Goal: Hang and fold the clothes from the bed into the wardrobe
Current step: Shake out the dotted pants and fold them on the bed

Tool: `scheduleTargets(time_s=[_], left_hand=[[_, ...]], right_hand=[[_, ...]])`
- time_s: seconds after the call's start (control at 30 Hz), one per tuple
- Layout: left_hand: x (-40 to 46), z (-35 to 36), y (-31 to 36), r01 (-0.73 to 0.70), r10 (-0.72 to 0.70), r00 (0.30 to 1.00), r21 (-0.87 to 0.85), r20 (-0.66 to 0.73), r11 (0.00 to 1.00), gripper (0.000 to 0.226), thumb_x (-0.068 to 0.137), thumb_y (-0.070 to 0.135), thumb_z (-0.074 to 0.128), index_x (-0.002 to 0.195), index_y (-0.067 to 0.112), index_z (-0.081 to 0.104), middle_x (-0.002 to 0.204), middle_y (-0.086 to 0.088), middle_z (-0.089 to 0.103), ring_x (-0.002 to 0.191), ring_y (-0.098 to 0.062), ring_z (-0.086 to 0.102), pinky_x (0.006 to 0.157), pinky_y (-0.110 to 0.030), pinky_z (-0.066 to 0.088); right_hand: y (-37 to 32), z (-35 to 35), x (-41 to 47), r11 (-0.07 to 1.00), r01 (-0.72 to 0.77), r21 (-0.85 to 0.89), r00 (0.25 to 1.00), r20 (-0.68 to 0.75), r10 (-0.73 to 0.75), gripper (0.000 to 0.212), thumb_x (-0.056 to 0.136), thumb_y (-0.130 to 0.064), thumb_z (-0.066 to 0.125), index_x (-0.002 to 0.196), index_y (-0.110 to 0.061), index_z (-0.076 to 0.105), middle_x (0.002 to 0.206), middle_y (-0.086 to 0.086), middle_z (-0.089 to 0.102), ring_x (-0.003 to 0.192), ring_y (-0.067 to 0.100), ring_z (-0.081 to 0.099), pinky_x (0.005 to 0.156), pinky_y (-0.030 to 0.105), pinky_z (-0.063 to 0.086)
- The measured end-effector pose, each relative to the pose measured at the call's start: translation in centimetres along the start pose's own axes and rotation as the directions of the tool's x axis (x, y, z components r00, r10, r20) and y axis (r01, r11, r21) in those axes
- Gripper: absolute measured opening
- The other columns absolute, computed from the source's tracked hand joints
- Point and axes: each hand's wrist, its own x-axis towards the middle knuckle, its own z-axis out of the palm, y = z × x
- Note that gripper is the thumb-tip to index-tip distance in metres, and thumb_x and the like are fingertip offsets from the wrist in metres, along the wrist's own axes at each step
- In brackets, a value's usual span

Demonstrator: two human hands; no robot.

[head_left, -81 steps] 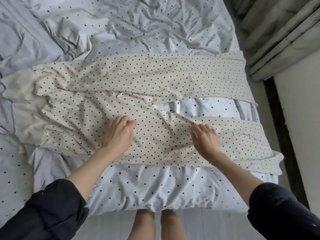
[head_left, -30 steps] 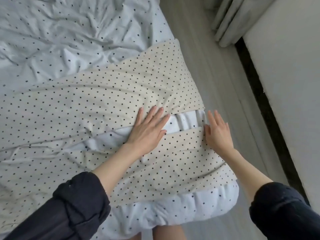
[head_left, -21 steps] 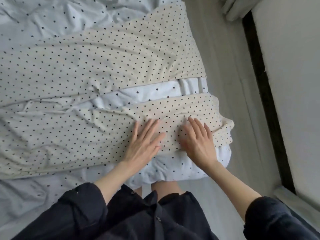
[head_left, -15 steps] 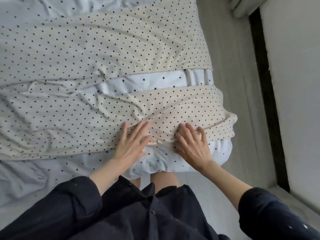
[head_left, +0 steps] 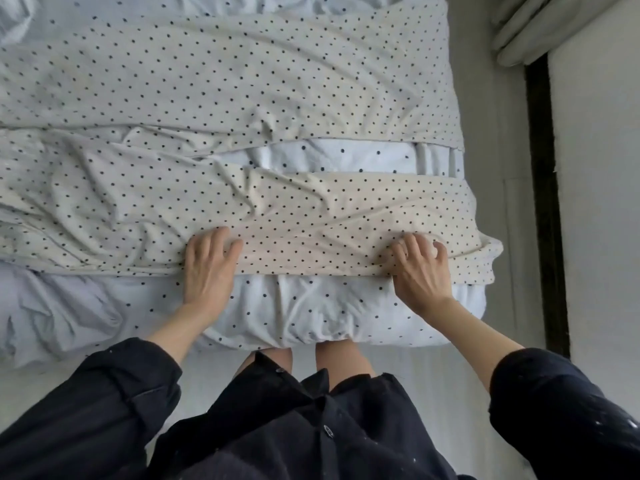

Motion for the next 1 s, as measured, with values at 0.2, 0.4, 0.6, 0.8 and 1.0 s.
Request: scheduleTargets(time_s=[0.2,0.4,0.6,0.8,1.0], left_hand=[[-1.5,-0.6,-4.2,0.063,-0.064,0.998,-0.033,-0.017,0.997,0.043,0.059,-0.015,0.067,0.098,0.005,0.066,0.107,-0.017,0.058,0.097,-0.034,0.052,0.082,-0.05,0.044],[0.4,-4.4,-8.7,0.108,-0.123,0.99,-0.18,-0.074,0.978,0.023,0.069,-0.008,0.073,0.088,0.003,0.068,0.075,-0.014,0.063,0.064,-0.032,0.062,0.053,-0.037,0.048],[8.1,-9.0,-10.3,0.105,-0.199,0.95,-0.355,-0.24,0.929,0.016,0.085,-0.003,0.061,0.098,0.002,0.068,0.089,-0.017,0.066,0.079,-0.035,0.061,0.062,-0.043,0.05],[19.2,-11.2,-12.2,0.114,-0.261,0.893,-0.376,-0.367,0.919,0.016,0.086,-0.003,0.056,0.096,0.001,0.068,0.088,-0.021,0.065,0.078,-0.039,0.06,0.064,-0.044,0.047],[27.0,-9.2,-13.8,0.192,-0.312,0.896,-0.358,-0.316,0.914,0.014,0.09,0.007,0.058,0.096,0.001,0.069,0.089,-0.02,0.063,0.082,-0.039,0.059,0.066,-0.045,0.045]], right_hand=[[-3.2,-0.9,0.8,0.997,0.066,0.048,0.997,-0.045,-0.064,0.031,0.052,0.006,0.075,0.073,-0.008,0.058,0.069,0.008,0.054,0.059,0.028,0.053,0.055,0.036,0.043],[-2.6,-4.8,4.3,0.927,-0.268,0.262,0.963,0.042,0.267,0.02,0.068,0.016,0.061,0.08,0.0,0.06,0.068,0.017,0.061,0.06,0.035,0.057,0.055,0.038,0.04],[0.7,-8.8,11.8,0.877,-0.358,0.321,0.922,-0.028,0.387,0.022,0.093,-0.003,0.046,0.102,0.0,0.065,0.094,0.02,0.066,0.086,0.039,0.059,0.069,0.039,0.038],[4.1,-11.4,21.9,0.844,-0.391,0.368,0.895,-0.06,0.441,0.025,0.092,-0.009,0.046,0.106,-0.008,0.066,0.1,0.019,0.067,0.091,0.039,0.058,0.079,0.044,0.045],[5.1,-11.4,32.3,0.77,-0.53,0.355,0.847,0.177,0.501,0.035,0.087,-0.003,0.042,0.11,-0.015,0.065,0.101,0.018,0.065,0.091,0.034,0.055,0.085,0.039,0.04]])
